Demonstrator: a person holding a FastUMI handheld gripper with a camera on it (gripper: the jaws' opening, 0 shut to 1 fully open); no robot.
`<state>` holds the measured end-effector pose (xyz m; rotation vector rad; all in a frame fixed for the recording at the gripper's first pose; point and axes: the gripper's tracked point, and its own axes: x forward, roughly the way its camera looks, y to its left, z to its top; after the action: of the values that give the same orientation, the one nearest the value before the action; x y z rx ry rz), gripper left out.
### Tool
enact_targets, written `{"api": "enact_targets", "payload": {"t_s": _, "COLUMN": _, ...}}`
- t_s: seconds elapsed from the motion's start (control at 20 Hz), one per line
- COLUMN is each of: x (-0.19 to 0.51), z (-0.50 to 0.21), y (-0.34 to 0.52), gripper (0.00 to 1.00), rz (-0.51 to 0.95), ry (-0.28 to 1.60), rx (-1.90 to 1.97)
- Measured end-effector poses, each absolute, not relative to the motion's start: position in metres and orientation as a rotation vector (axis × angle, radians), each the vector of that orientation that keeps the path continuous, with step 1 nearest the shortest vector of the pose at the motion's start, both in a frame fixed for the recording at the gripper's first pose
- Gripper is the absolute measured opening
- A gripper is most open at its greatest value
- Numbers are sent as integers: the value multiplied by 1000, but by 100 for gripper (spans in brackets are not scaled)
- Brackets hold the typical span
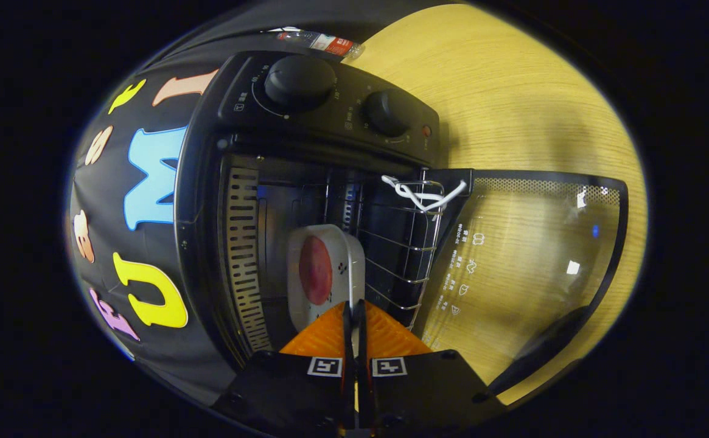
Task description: Open the toaster oven, put the food inside, and close the toaster oven door.
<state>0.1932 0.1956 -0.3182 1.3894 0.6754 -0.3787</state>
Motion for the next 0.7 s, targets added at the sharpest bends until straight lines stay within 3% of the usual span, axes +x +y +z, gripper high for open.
{"api": "enact_targets", "payload": {"t_s": 0.25, "x": 192, "z": -308, "y": 201, "gripper": 17, "rz": -322, "ry": 668, "rx": 1361}}
{"api": "enact_targets", "payload": {"t_s": 0.5, "x": 181, "z": -290, "y": 208, "gripper": 93, "rz": -237, "ry": 694, "rx": 1319}}
{"api": "enact_targets", "payload": {"t_s": 0.7, "x": 152, "z": -283, "y": 213, "gripper": 97, "rz": -174, "ry": 777, "rx": 1197}}
